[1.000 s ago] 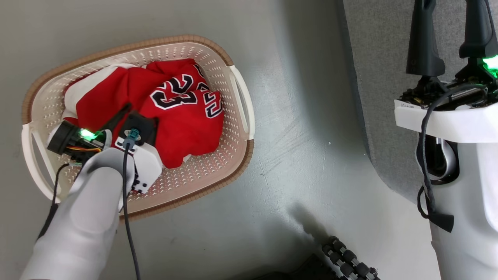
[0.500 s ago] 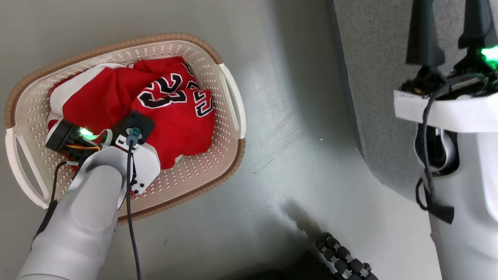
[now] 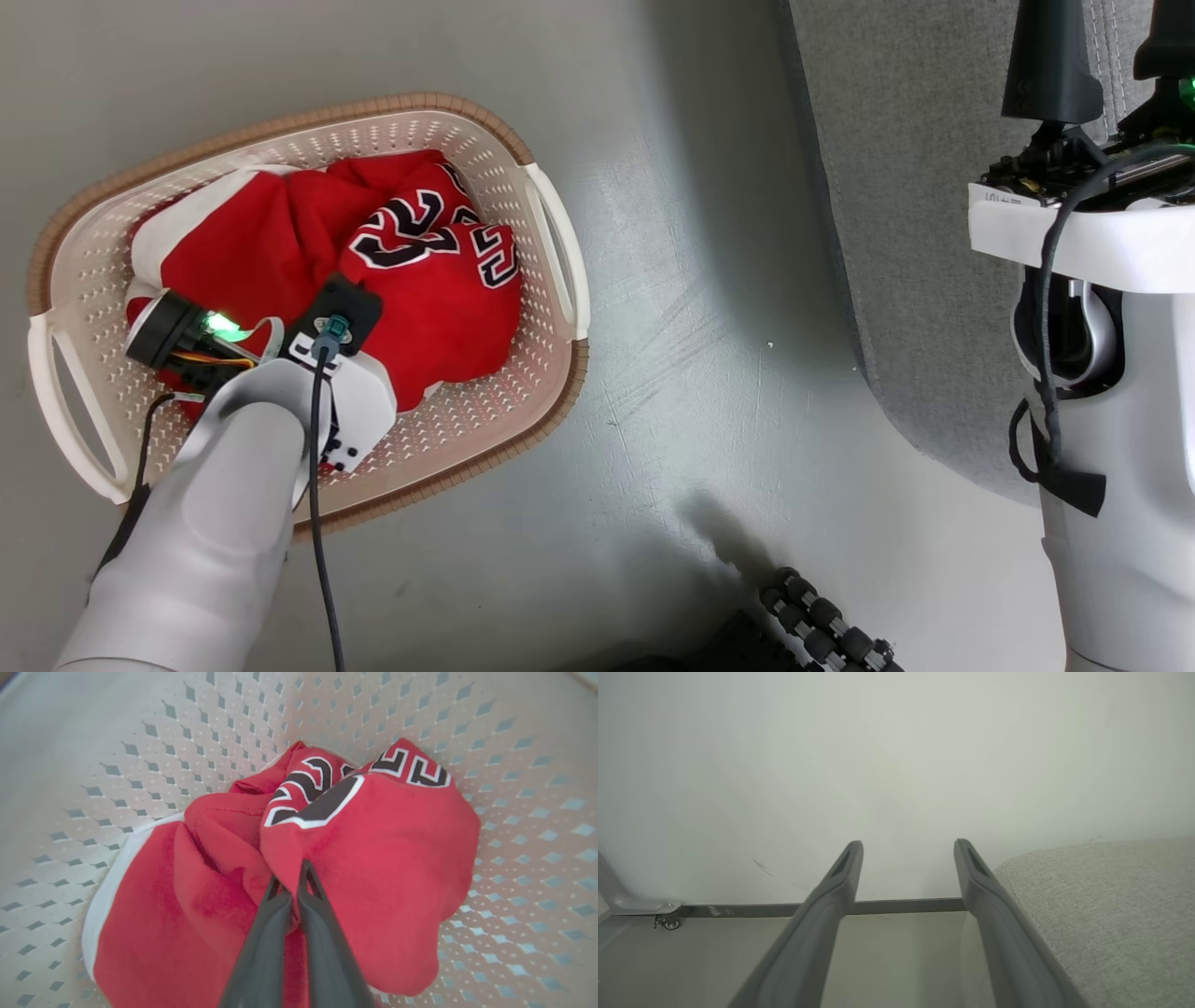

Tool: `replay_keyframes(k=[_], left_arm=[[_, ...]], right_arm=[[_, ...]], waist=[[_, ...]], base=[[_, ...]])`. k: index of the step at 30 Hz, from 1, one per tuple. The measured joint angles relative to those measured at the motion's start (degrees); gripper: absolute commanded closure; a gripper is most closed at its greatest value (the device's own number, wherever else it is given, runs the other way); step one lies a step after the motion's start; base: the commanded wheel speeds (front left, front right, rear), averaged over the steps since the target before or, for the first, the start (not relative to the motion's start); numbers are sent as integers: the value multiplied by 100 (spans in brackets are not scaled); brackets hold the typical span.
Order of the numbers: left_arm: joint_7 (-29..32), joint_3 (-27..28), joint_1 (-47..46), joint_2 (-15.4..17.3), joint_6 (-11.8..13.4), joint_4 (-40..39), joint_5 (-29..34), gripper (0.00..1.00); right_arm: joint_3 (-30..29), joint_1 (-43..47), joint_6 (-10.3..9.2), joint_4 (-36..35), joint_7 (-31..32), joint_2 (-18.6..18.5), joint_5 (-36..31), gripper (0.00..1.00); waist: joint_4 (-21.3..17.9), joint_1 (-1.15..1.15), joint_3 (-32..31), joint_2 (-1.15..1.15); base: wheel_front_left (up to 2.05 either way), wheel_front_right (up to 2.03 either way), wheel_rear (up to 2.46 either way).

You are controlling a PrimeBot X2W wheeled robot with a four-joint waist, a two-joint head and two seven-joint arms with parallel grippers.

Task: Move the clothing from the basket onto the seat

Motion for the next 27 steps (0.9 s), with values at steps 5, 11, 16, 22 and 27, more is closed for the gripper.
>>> replay_keyframes(k=[5,11,16,22,27], left_arm=[[-214,14,0,-80,0,-54,-51,100],[-379,102,1,-141,4,-209,-187,100],[-482,201,15,-179,10,-383,-335,100],[-505,302,197,-227,94,-669,-449,100],[-505,401,387,-216,178,-1116,-605,100]], right_arm=[[0,3,0,75,-1,0,0,0],[-5,7,0,158,-1,-1,-46,0],[-33,10,0,189,-1,-1,-90,0],[-86,18,0,229,-1,-3,-186,0],[-156,33,0,294,-1,-5,-249,0]], waist=[[51,0,-70,0],[129,0,-170,0],[205,0,-258,0],[314,0,-376,0],[435,0,-512,0]], base=[[0,0,0],[0,0,0],[0,0,0],[0,0,0],[0,0,0]])
